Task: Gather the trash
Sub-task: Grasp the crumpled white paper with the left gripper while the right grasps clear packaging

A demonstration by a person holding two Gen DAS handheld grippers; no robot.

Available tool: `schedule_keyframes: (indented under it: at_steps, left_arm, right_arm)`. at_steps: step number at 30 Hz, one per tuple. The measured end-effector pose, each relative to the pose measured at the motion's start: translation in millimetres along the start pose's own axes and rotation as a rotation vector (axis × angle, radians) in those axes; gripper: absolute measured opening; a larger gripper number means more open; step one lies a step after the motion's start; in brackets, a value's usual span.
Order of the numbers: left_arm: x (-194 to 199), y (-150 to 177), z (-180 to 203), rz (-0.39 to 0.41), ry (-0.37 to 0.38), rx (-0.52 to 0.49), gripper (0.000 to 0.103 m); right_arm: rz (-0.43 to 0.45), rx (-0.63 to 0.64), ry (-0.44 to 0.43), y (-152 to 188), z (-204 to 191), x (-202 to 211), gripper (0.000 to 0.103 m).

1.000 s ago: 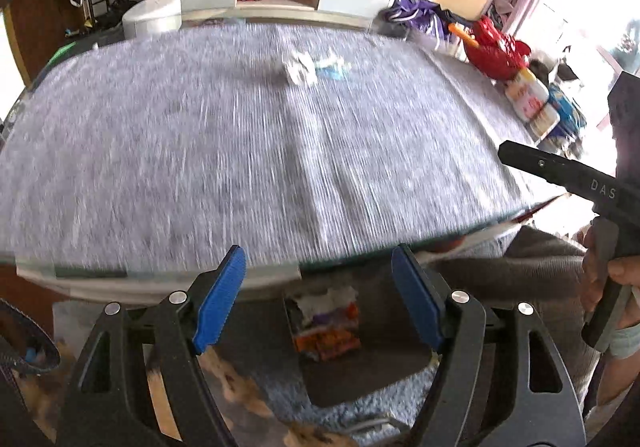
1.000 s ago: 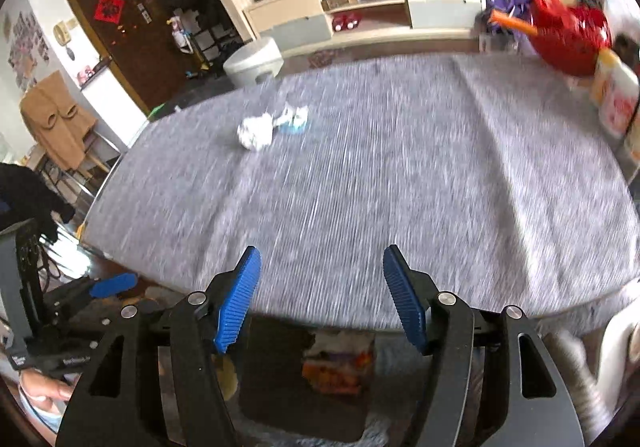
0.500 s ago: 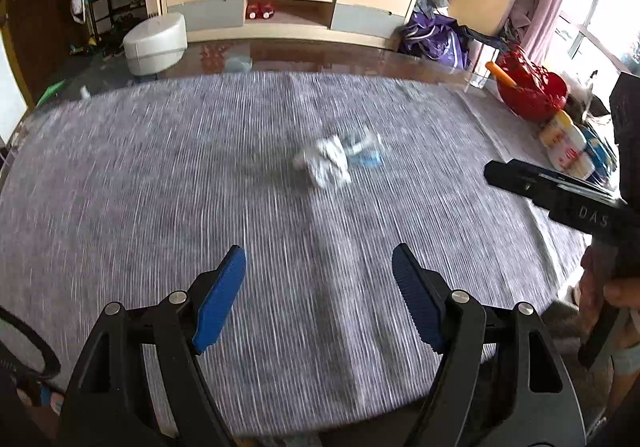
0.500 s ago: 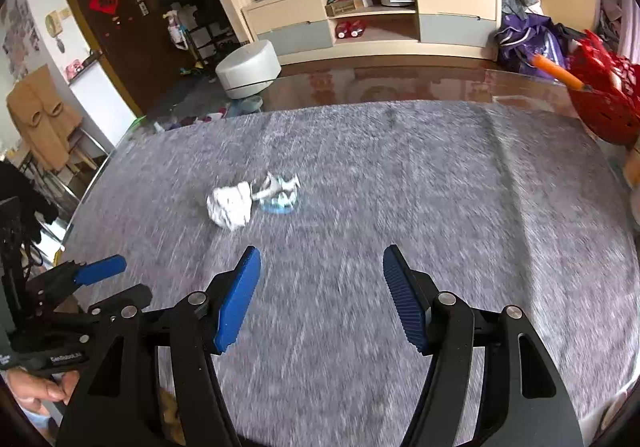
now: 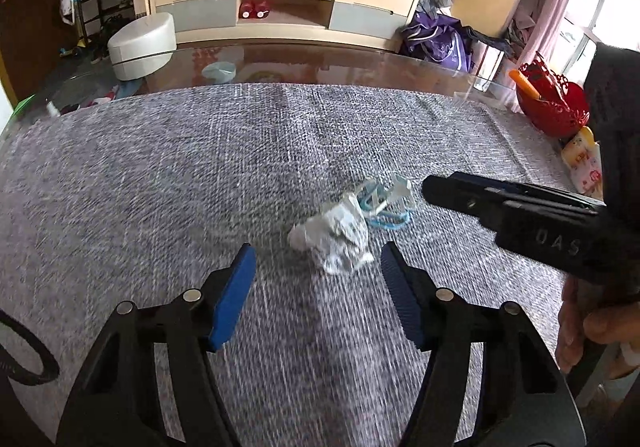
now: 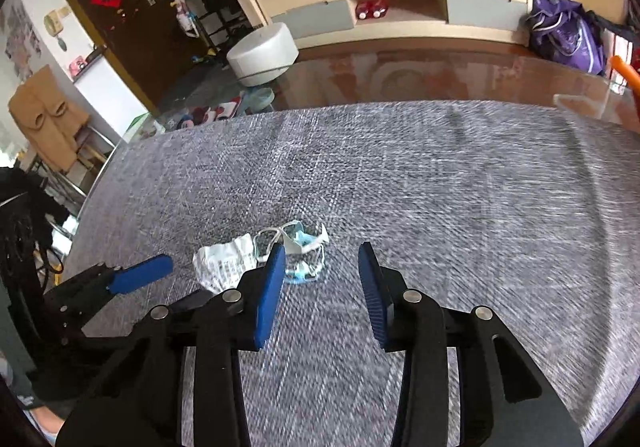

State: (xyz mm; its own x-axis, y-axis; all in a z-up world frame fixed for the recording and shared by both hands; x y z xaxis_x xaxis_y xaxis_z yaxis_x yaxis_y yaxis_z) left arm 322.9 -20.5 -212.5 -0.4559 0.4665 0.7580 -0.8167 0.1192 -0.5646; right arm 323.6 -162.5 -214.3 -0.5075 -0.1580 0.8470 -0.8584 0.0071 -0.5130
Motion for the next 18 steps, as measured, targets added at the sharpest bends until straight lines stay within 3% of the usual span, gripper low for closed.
schedule_keyframes:
  at_steps: [7, 12, 18]
  left_arm:
    - [-22, -3, -5, -0.041, 0.034, -0.010, 0.046]
    - [-27, -3, -3, -0.051, 0.070, -0.030, 0.029]
    - [-24, 2, 3, -0.053, 0.081, -0.057, 0.020]
  right_arm:
    - [-0.043, 0.008, -0.017, -3, -7, -24, 0.038]
    - [-0.044, 0.031, -0.038, -4, -15, -27, 0.027]
    - [-0.047, 0.049, -0.061, -1, -21, -25, 0.013]
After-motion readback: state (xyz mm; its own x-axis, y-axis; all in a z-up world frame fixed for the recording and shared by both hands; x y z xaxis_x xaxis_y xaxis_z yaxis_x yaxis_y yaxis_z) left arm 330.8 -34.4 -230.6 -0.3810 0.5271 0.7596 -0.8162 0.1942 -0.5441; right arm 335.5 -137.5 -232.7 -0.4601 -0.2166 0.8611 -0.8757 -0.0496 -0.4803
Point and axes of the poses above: each gripper's, at about its wrist camera, not at the fingertips, and x roughly against the way its jaws point, z to its right, y to its underside, the point moved 4 cm from there along -x, roughly the way its jaws point, and after that the axes turned 12 degrees about y, right-handed, at the moved point
